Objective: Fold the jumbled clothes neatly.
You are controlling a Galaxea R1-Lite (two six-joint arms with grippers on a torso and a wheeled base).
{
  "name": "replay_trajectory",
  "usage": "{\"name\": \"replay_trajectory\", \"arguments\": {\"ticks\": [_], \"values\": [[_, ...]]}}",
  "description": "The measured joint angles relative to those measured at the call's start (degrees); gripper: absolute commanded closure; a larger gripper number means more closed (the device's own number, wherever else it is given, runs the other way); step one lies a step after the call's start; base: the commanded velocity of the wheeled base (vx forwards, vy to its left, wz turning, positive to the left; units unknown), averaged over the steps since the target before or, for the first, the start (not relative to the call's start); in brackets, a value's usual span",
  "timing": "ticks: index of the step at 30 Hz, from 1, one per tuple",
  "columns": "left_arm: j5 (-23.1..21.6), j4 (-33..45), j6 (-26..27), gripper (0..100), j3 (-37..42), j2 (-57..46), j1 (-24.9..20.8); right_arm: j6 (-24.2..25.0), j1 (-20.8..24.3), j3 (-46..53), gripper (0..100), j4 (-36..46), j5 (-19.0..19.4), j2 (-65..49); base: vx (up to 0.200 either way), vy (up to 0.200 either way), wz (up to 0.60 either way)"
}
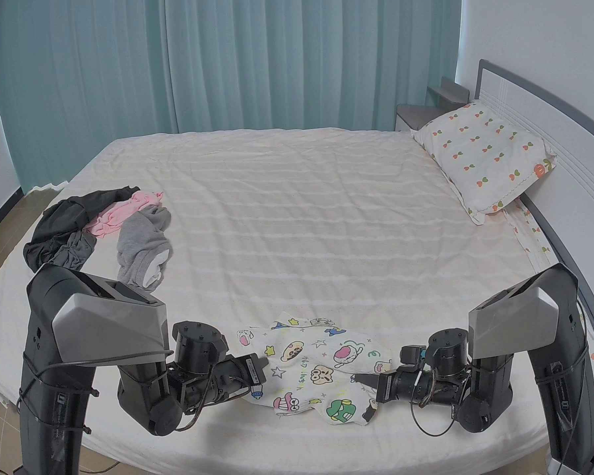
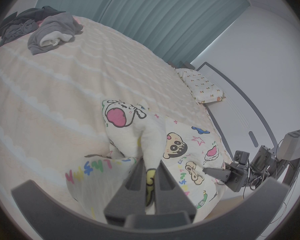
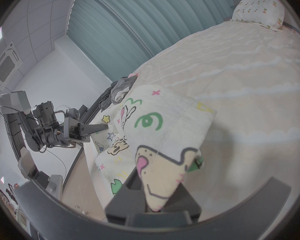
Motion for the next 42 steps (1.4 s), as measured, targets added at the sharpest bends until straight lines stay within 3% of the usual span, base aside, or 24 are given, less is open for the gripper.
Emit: {"name": "replay_trajectory", "arguments": {"ticks": [6, 18, 39, 40, 42], "values": [[-0.12, -0.2, -0.71, 100, 1.18, -1.66, -0.95, 4.88, -0.15, 1.57, 100, -0.02, 0.0, -2.76, 0.0, -0.2, 0.0], [-0.15, -0.3, -1.08, 100, 1.79, -2.46, -2.08, 5.23, -0.1, 2.24, 100, -0.02, -0.11, -4.28, 0.0, -0.2, 0.0], [1.15, -1.96, -0.89, 100, 1.68, -0.04, -1.6, 5.21, -0.04, 2.13, 100, -0.05, -0.11, -3.12, 0.0, 0.0, 0.0], [1.41, -2.02, -0.9, 0, 1.73, 0.0, -1.6, 5.18, -0.04, 2.18, 100, -0.07, -0.11, -3.04, 0.0, 0.0, 0.0], [2.1, -2.24, -0.98, 0, 1.78, 0.1, -1.58, 5.12, -0.06, 2.43, 100, -0.05, -0.1, -2.82, 0.0, 0.0, 0.0]]}}
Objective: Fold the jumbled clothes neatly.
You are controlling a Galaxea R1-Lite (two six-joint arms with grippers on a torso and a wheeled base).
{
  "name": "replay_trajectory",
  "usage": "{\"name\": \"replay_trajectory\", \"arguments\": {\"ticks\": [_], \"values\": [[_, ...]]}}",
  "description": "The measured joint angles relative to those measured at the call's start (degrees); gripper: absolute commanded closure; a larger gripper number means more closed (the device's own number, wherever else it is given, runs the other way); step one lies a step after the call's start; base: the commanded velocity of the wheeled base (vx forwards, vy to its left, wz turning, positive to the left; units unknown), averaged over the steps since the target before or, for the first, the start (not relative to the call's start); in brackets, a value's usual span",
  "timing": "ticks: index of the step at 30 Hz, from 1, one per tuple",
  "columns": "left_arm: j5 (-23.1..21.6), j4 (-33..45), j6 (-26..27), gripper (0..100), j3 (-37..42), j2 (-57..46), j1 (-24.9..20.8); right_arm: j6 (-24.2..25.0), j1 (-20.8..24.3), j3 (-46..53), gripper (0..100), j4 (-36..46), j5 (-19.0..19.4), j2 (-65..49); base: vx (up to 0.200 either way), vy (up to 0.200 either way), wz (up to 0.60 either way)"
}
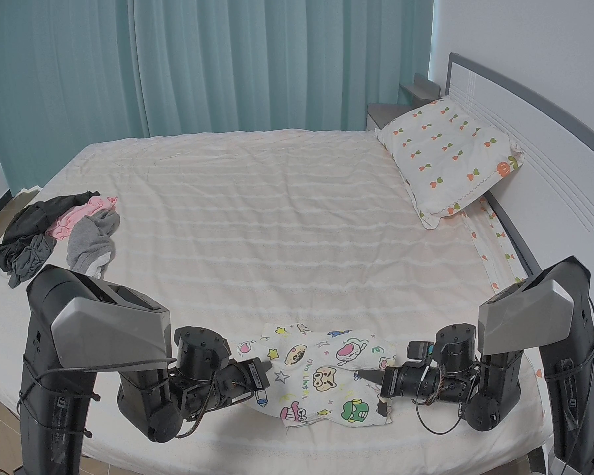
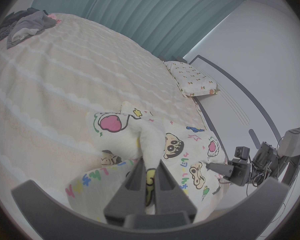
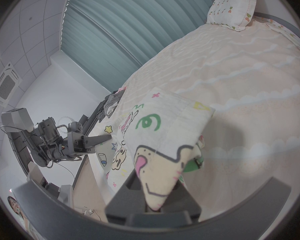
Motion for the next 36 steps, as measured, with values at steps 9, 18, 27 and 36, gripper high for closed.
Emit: {"name": "replay_trajectory", "arguments": {"ticks": [9, 18, 27, 36], "values": [[0.15, -0.11, -0.06, 0, 0.48, 0.48, 0.32, -0.62, -0.52, 0.48, 0, -0.02, -0.28, 0.46, 0.0, 0.0, 0.0], [0.13, -0.11, -0.04, 0, -0.44, 1.35, 2.0, -5.41, -7.44, -0.51, 0, 0.02, -0.55, 0.06, 0.0, 0.0, 0.0], [-0.6, -2.51, -5.32, 0, -0.93, 1.5, 2.86, -5.88, -12.85, -3.44, 0, 0.38, -0.59, -5.9, 0.0, 0.0, 0.0], [-0.82, -6.9, -8.52, 0, -1.06, 1.61, 3.55, -3.34, -7.36, -3.61, 0, 0.0, -3.24, -10.84, 0.0, 0.0, 0.0]]}}
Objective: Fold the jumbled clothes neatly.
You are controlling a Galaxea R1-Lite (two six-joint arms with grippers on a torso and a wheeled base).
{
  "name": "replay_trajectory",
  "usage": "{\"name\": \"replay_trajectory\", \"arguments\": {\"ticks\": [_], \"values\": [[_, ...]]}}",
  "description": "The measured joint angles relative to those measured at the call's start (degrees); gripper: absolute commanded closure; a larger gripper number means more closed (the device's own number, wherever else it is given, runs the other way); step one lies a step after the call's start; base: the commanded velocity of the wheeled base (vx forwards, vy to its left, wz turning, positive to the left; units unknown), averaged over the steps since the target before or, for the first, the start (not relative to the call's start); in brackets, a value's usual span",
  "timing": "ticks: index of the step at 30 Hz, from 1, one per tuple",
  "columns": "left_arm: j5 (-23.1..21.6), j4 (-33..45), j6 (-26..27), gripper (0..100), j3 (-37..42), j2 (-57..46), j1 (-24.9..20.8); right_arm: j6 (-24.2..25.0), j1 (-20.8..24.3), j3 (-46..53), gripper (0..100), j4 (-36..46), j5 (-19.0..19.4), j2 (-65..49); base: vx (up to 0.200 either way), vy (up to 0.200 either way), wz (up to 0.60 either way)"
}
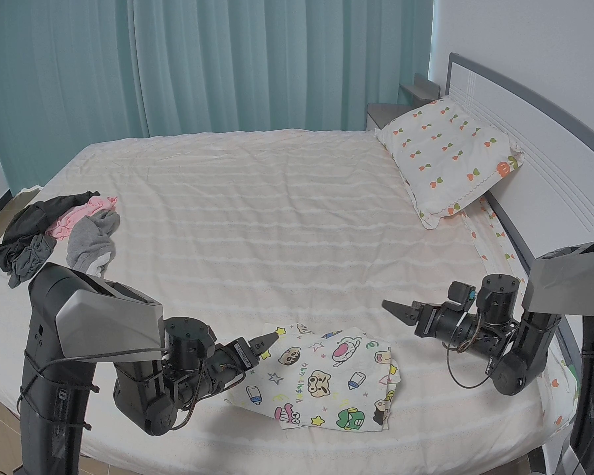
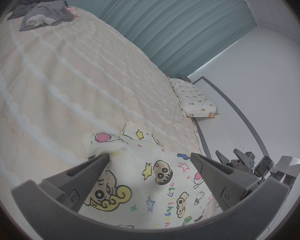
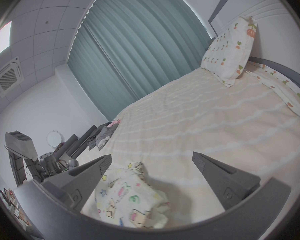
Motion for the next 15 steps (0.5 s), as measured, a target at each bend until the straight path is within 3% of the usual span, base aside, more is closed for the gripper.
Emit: {"name": "replay_trajectory", "arguments": {"ticks": [4, 12, 15], "values": [[-0.02, -0.13, -0.1, 0, 0.02, 0.11, 0.13, 0.67, 2.99, -0.02, 0, 0.16, -0.95, 1.11, 0.0, 0.0, 0.0], [-1.97, -1.69, 0.41, 0, 1.9, 0.11, 0.99, 1.0, 0.5, -0.94, 0, 0.93, -1.28, 6.4, 0.0, 0.0, 0.0], [-5.89, -3.34, 4.06, 0, 4.16, 0.11, 1.96, 1.05, 0.52, -1.05, 0, 1.12, -1.15, 7.7, 0.0, 0.0, 0.0]]}}
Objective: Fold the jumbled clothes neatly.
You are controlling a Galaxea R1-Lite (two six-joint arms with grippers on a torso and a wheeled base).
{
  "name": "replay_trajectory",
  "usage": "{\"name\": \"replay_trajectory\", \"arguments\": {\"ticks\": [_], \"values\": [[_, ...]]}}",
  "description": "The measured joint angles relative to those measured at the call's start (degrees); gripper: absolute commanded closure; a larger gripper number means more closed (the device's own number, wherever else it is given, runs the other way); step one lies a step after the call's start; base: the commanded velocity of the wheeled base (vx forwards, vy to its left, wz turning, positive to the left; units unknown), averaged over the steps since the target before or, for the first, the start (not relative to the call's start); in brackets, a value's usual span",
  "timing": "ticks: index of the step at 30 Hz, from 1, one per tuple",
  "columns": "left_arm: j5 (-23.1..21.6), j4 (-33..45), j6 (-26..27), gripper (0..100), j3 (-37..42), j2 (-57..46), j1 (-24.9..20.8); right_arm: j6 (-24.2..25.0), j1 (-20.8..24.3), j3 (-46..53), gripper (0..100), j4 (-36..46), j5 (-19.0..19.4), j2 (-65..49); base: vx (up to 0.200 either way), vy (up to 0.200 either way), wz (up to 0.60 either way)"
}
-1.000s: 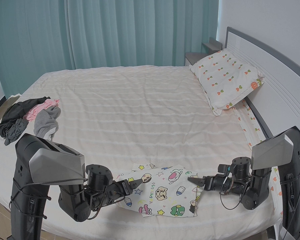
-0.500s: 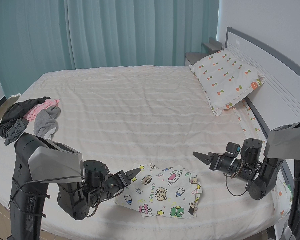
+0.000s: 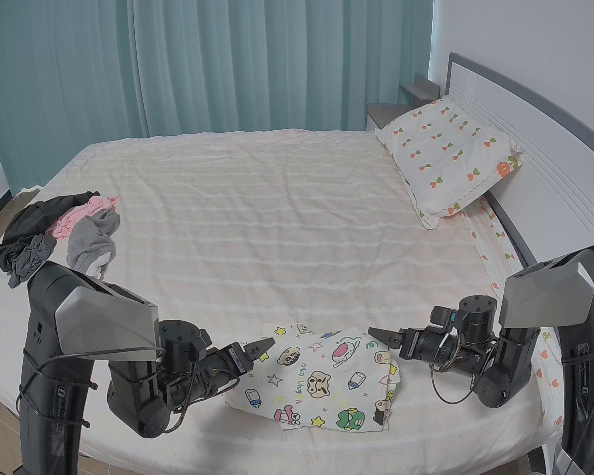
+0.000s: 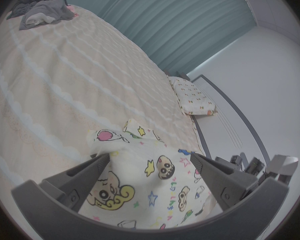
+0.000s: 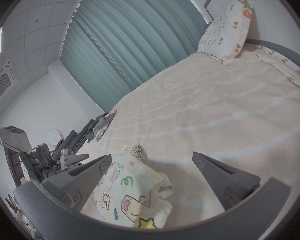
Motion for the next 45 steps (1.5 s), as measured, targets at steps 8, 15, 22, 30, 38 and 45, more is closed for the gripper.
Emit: {"name": "replay_trajectory", "arguments": {"ticks": [8, 15, 22, 30, 38, 45], "values": [[-10.97, -0.16, 4.4, 0, 3.85, -0.2, 5.64, 0.02, 1.63, -0.46, 0, -0.16, 0.06, 1.65, 0.0, 0.0, 0.0], [-11.65, -0.16, 4.97, 0, 3.97, -0.22, 7.85, 0.02, 2.16, -3.58, 100, -0.05, 0.06, 2.58, 0.0, 0.0, 0.0], [-11.36, -0.16, 5.14, 0, 3.96, -0.17, 8.07, 0.41, 1.46, -3.89, 100, -1.05, -0.44, 3.27, 0.0, 0.0, 0.0], [-11.19, -0.16, 5.17, 0, 3.88, -0.06, 8.0, 0.66, 0.5, -3.46, 100, -1.12, -1.28, 3.11, 0.0, 0.0, 0.0], [-11.03, -0.16, 5.28, 0, 3.74, 0.05, 7.94, 2.57, 0.85, 1.79, 0, -1.12, 0.09, -0.06, 0.0, 0.0, 0.0], [-10.95, -0.16, 6.79, 0, 3.69, 0.27, 7.74, 2.82, 1.11, 2.79, 0, -1.15, 0.39, -1.16, 0.0, 0.0, 0.0]]}}
